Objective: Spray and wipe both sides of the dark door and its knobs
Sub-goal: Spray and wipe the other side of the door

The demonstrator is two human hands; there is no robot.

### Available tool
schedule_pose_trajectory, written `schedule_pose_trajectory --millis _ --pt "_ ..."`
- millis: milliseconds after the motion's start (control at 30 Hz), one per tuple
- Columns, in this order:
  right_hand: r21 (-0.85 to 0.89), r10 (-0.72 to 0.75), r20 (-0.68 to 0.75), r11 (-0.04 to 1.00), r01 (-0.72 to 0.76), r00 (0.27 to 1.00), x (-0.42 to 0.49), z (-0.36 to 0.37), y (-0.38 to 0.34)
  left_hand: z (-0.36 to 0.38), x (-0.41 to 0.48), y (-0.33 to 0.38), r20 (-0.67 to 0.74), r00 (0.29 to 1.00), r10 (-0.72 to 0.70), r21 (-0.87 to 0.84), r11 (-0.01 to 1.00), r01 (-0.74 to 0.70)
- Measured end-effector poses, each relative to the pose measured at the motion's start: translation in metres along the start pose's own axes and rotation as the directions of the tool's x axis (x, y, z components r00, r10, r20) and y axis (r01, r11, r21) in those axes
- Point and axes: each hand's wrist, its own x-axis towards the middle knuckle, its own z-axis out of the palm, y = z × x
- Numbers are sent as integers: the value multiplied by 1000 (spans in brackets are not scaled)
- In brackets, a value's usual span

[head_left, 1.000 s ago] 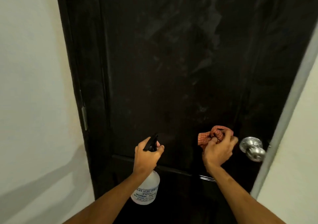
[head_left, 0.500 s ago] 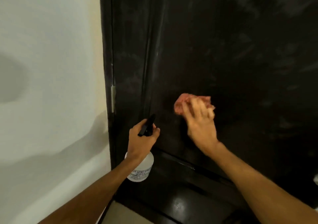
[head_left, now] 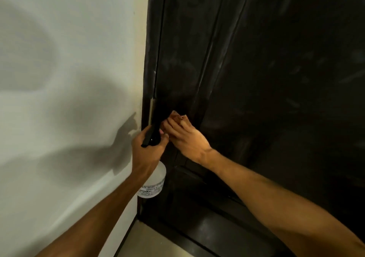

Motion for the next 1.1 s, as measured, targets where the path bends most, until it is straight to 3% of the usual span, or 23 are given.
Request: schedule_pose_trajectory --millis 33,100,200,233,300,400,467,533,633,700,767,867,933,967,1033,1100 --pt "-21 -11 -6 1000 11 1000 7 -3 10 -4 4 3 1 1000 12 -1 1000 -12" --pt "43 183 -165 983 -179 969 29 -27 44 -13 13 9 6 999 52 9 999 -52" --pt "228 478 -287 876 -426 830 60 -72 86 -24 16 9 -13 998 54 25 998 -54" --pt "219 469 -295 881 -419 832 64 -74 85 -26 15 8 -26 998 51 25 998 -50" --pt "120 282 -265 958 -259 922 45 -56 64 -24 10 9 -39 998 41 3 999 -41" --pt "34 -1 5 999 1 1000 -23 -18 29 -15 0 21 -31 1000 5 -33 999 -6" --pt "57 70 14 996 -71 997 -63 -6 33 -6 -6 30 1 1000 -19 -49 999 19" --pt "136 294 -59 949 -284 954 -92 -6 53 2 -11 37 26 1000 -1 -37 999 2" --pt "246 607 -102 783 -571 788 -135 -11 76 16 -23 47 66 996 55 -14 998 -54" --pt "321 728 -103 669 -670 678 -159 -11 68 29 -34 55 103 992 75 -1 997 -75" --pt "419 804 -60 559 -716 592 -179 -6 49 44 -48 64 136 988 70 -18 998 -68" --pt "617 887 118 287 -733 446 -210 5 35 67 -66 71 179 983 38 -56 998 -28" --pt "705 946 95 156 -692 311 -217 2 34 72 -69 67 199 980 19 -57 998 -8" --pt "742 977 68 85 -665 201 -229 -2 40 82 -75 71 219 975 30 -41 999 -21" --pt "795 994 66 -107 -597 -91 -248 -9 54 95 -84 76 255 966 39 -25 999 -33" --pt "814 918 139 -319 -485 -370 -260 -7 62 106 -93 81 283 958 41 -11 999 -40"
